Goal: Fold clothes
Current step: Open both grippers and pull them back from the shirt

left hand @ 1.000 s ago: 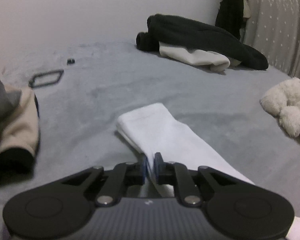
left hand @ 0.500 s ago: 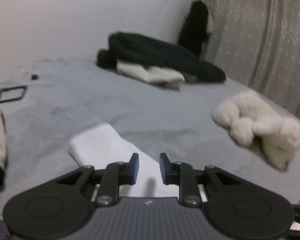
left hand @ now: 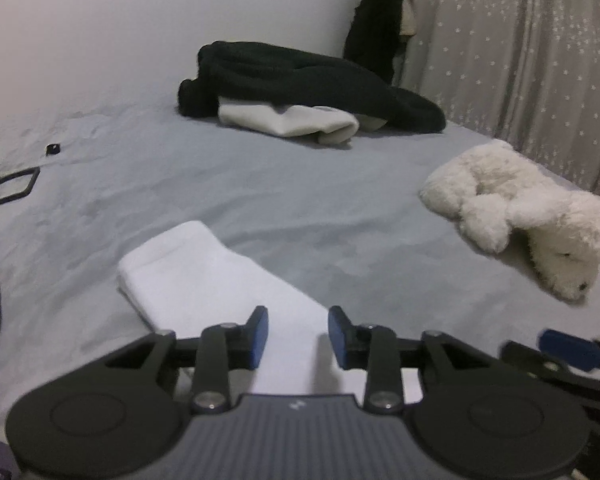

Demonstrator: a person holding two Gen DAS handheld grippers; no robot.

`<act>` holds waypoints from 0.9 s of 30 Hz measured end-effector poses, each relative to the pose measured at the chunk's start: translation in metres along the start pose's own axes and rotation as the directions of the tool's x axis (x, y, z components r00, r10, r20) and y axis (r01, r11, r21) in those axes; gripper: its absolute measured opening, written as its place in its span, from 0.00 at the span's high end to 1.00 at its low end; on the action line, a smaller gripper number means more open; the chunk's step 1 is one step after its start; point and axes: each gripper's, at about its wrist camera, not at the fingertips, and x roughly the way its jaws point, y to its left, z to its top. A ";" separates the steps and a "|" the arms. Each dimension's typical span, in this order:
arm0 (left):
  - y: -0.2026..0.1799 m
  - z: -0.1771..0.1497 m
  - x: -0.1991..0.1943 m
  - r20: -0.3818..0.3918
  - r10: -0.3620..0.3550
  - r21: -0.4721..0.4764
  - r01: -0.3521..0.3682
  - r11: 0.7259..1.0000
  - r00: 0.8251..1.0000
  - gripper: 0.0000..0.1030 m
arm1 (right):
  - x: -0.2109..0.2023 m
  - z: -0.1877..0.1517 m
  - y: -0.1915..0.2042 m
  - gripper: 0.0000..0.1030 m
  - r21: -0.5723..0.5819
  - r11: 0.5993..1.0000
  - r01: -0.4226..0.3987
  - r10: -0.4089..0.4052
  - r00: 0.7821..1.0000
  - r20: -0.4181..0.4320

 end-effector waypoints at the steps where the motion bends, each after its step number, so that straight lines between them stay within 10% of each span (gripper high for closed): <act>1: -0.002 -0.001 0.001 -0.003 0.000 0.006 0.000 1.000 1.000 0.62 | -0.007 -0.003 -0.003 0.64 0.010 1.000 0.008 -0.008 1.000 -0.001; 13: -0.041 -0.001 -0.035 -0.017 -0.167 0.179 0.168 0.969 0.986 0.44 | -0.139 -0.082 -0.057 0.52 0.176 0.955 0.239 -0.220 0.968 -0.123; 27: -0.109 -0.078 -0.148 -0.235 -0.521 0.289 0.571 0.768 0.820 0.31 | -0.278 -0.190 -0.054 0.41 0.417 0.802 0.427 -0.363 0.903 -0.229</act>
